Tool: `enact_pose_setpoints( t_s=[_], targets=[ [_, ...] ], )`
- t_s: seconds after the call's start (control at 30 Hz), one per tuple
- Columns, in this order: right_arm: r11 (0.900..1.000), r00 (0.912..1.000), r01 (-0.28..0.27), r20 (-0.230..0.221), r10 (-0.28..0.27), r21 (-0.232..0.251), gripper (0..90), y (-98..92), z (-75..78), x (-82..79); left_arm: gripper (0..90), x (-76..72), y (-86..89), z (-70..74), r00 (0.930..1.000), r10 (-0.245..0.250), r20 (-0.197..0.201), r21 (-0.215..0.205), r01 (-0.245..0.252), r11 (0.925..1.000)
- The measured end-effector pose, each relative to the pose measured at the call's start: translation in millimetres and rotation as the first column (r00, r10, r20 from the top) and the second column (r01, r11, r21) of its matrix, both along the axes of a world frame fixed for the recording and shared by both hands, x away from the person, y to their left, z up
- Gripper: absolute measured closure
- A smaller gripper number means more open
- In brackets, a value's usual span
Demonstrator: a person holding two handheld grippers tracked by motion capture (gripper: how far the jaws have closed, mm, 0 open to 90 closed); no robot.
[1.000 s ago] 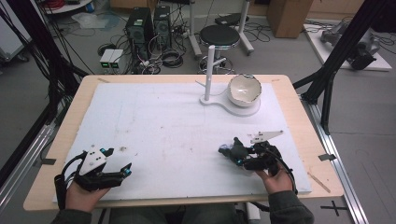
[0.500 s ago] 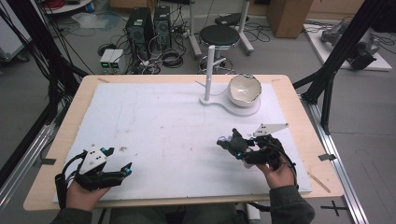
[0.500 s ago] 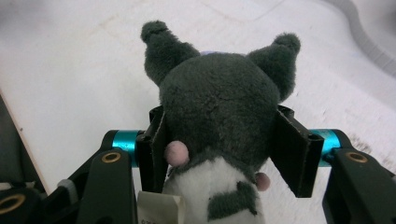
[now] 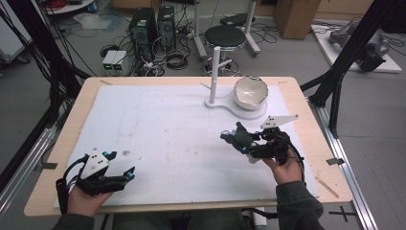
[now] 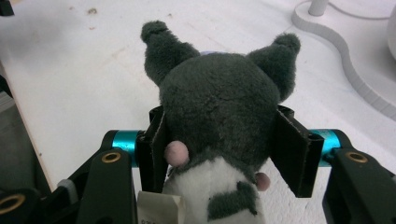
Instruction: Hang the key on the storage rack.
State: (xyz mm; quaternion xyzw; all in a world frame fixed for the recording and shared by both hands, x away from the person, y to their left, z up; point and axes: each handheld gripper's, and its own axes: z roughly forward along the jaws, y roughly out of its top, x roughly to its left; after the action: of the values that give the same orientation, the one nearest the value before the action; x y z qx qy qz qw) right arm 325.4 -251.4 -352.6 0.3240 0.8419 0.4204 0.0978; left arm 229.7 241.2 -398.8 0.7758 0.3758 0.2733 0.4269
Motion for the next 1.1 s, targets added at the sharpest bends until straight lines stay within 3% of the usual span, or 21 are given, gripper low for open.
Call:
enact_pose_setpoints(
  t_s=[0.47, 1.1],
  targets=[
    [0.999, 1.0000, -0.004, 0.006, 0.004, 0.046, 43.1, 3.2, 19.8, 16.4, 20.8, 0.5, -0.1, -0.2, 1.0000, 0.000, 0.002, -0.004, 0.000, 1.0000],
    [0.999, 0.9989, -0.017, 0.044, 0.016, 0.038, 43.1, 15.9, 46.7, 39.8, 20.8, 0.8, 1.3, 0.0, 1.0000, 0.004, 0.002, -0.007, -0.004, 1.0000]
  ],
)
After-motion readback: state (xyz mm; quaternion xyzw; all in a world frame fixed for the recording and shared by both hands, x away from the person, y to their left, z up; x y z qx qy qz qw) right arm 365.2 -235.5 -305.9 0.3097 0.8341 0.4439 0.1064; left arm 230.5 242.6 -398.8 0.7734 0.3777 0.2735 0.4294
